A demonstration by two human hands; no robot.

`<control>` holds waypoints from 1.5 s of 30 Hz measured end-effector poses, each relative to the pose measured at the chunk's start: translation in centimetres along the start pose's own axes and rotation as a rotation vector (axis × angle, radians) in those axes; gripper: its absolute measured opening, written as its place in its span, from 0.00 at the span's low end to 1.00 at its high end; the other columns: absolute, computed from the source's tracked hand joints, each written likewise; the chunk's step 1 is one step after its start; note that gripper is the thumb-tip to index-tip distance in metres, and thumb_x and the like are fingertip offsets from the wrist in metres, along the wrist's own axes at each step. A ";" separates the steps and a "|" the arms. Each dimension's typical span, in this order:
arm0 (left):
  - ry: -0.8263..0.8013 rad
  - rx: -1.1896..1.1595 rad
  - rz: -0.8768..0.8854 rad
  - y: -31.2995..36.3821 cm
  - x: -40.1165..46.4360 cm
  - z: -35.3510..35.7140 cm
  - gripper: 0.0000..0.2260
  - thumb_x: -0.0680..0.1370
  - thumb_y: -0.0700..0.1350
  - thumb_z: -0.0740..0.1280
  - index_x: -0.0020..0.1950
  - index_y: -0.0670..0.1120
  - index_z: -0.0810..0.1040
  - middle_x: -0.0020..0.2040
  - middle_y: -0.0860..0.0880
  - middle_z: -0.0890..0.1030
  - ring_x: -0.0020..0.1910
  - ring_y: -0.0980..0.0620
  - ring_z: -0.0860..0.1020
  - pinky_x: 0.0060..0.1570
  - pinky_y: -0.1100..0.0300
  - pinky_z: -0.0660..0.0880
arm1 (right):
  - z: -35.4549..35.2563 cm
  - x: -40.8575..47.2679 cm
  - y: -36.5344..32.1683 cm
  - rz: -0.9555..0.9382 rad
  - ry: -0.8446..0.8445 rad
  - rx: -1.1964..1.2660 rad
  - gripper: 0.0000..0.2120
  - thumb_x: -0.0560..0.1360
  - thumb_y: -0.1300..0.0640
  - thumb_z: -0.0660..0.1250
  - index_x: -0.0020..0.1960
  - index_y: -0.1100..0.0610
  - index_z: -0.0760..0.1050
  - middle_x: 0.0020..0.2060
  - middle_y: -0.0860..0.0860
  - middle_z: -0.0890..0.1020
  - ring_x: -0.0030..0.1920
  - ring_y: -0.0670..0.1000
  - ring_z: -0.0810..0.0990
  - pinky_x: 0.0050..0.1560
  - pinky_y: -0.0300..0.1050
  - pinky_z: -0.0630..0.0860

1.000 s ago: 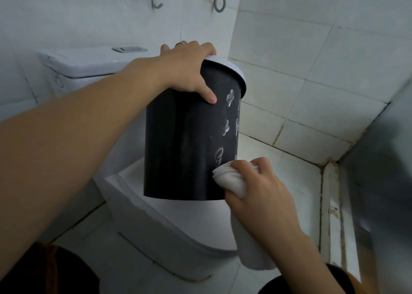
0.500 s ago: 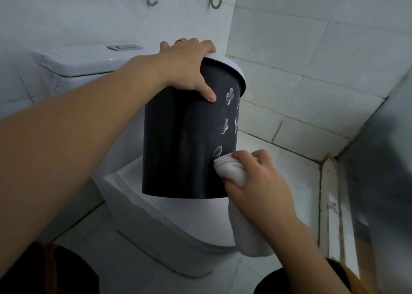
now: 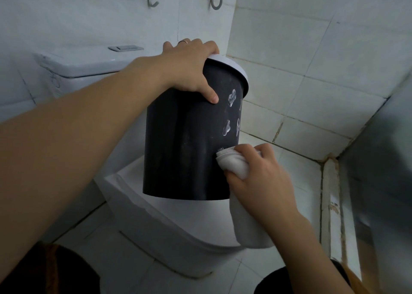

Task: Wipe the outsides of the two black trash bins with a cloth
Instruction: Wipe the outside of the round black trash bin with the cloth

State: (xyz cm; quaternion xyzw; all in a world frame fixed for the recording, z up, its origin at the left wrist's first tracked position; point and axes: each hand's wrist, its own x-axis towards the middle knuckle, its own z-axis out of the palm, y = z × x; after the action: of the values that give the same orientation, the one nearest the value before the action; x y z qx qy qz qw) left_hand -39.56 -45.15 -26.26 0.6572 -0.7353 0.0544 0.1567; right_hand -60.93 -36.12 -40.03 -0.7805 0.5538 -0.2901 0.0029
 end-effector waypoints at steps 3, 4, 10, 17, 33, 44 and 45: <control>0.001 0.004 0.009 0.3 0.1 0.1 0.44 0.61 0.65 0.78 0.72 0.55 0.64 0.66 0.49 0.70 0.68 0.44 0.66 0.64 0.44 0.60 | -0.1 0.4 -0.2 -0.003 0.015 0.023 0.15 0.72 0.46 0.67 0.58 0.42 0.72 0.53 0.46 0.70 0.46 0.53 0.77 0.37 0.45 0.70; 0.001 0.002 0.011 0.3 0.1 0.1 0.44 0.61 0.65 0.78 0.72 0.55 0.64 0.66 0.49 0.70 0.68 0.44 0.66 0.64 0.44 0.60 | -0.1 0.2 -0.6 -0.022 0.017 0.026 0.15 0.71 0.47 0.68 0.57 0.43 0.73 0.52 0.46 0.71 0.45 0.52 0.76 0.36 0.44 0.69; 0.001 -0.010 -0.002 -0.1 0.1 0.1 0.44 0.61 0.65 0.78 0.72 0.55 0.64 0.66 0.50 0.71 0.68 0.44 0.66 0.64 0.44 0.60 | -0.3 -1.3 -1.4 -0.130 -0.065 0.019 0.16 0.69 0.47 0.68 0.57 0.39 0.73 0.50 0.44 0.70 0.39 0.48 0.71 0.31 0.34 0.63; 0.006 0.008 0.011 0.2 -0.1 0.0 0.44 0.61 0.65 0.78 0.72 0.54 0.64 0.66 0.49 0.70 0.69 0.44 0.66 0.65 0.43 0.60 | -1.2 1.3 -0.6 -0.053 -0.001 0.042 0.17 0.70 0.46 0.68 0.58 0.41 0.72 0.52 0.46 0.71 0.47 0.53 0.77 0.43 0.50 0.76; -0.004 0.000 0.003 -0.1 -0.4 -0.2 0.45 0.61 0.65 0.78 0.73 0.55 0.63 0.67 0.49 0.70 0.69 0.44 0.65 0.66 0.43 0.60 | -0.8 0.7 -1.9 -0.096 -0.017 0.024 0.15 0.71 0.47 0.68 0.58 0.42 0.73 0.52 0.46 0.71 0.43 0.52 0.75 0.36 0.44 0.71; -0.001 0.000 0.007 -0.1 -0.3 0.0 0.45 0.61 0.65 0.78 0.72 0.55 0.63 0.66 0.49 0.70 0.69 0.44 0.66 0.65 0.43 0.60 | -1.0 -0.7 -2.1 -0.109 -0.061 -0.029 0.14 0.70 0.47 0.68 0.56 0.41 0.73 0.50 0.45 0.71 0.39 0.50 0.72 0.31 0.40 0.63; 0.000 0.004 0.010 0.0 -0.3 0.0 0.45 0.61 0.65 0.78 0.72 0.54 0.63 0.66 0.49 0.70 0.69 0.44 0.66 0.65 0.43 0.60 | -1.0 -0.2 -2.4 -0.106 -0.043 -0.026 0.14 0.71 0.47 0.67 0.56 0.41 0.73 0.50 0.45 0.70 0.40 0.50 0.73 0.32 0.41 0.64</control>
State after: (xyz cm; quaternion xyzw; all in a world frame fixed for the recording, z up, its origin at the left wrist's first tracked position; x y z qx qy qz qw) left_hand -39.53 -44.86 -26.31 0.6537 -0.7386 0.0566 0.1548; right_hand -59.38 -34.70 -38.48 -0.8147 0.5152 -0.2660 -0.0106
